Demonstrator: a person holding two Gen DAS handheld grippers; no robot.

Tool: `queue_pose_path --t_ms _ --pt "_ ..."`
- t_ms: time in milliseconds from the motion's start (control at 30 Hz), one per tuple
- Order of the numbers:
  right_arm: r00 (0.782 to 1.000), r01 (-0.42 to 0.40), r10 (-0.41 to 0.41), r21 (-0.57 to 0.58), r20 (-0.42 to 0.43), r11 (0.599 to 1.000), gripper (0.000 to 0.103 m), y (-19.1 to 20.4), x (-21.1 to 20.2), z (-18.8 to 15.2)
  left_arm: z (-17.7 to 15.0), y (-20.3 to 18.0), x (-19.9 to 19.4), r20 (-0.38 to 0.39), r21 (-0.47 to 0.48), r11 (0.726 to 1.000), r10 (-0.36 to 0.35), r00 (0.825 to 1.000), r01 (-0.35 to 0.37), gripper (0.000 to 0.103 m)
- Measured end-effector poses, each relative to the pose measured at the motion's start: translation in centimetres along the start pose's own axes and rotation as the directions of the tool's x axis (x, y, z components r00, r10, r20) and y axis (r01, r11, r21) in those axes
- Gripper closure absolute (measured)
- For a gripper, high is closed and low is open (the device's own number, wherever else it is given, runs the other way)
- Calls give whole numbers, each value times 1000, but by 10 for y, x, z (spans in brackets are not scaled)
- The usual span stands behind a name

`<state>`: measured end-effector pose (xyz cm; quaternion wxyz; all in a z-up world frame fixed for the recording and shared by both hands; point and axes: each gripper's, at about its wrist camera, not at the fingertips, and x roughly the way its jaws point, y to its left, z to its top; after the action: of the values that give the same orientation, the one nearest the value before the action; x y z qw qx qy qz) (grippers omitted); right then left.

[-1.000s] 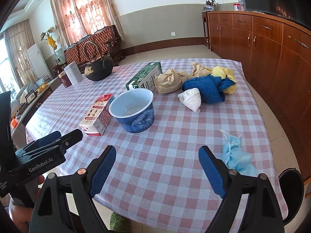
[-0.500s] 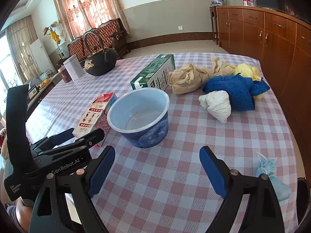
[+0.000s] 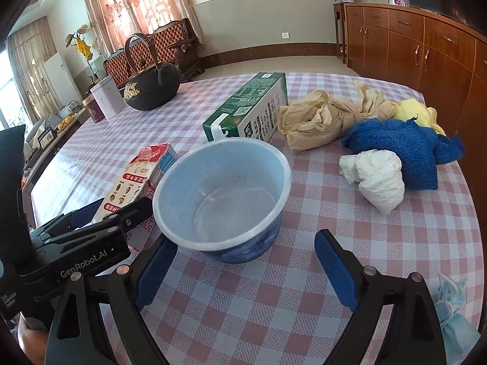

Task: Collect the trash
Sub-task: 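Reach the left tool toward the milk carton while the right tool approaches the blue bowl, then grasp the red-and-white milk carton with the left tool while the right tool grasps the blue bowl rim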

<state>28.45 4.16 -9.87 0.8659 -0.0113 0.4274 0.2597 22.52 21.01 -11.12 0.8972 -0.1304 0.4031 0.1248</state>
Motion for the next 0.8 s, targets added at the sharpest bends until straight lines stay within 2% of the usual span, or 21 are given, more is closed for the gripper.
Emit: queue_pose_path --t_ms 167,433,667,700,767,800 --pt "1000 -1 1 -2 -5 1000 10 3 10 8 -1 5 0 2 -8 1000 7 1000 -7 22" --pt "1000 -11 11 11 -22 1000 9 3 25 23 1 14 2 -9 -28 999 -25 1000 25 22" --pt "999 -35 35 15 -2 999 10 4 29 29 3 16 4 -14 -28 999 -21 1000 21 22" --pt "999 -38 38 18 0 999 11 4 29 29 3 16 4 -14 -23 1000 -20 1000 20 22" --pt "999 -47 46 19 16 999 21 3 26 29 3 14 5 -15 -17 1000 -21 1000 21 22" --pt "999 -42 42 12 20 999 21 3 25 29 4 13 6 -16 -16 1000 -24 1000 24 22"
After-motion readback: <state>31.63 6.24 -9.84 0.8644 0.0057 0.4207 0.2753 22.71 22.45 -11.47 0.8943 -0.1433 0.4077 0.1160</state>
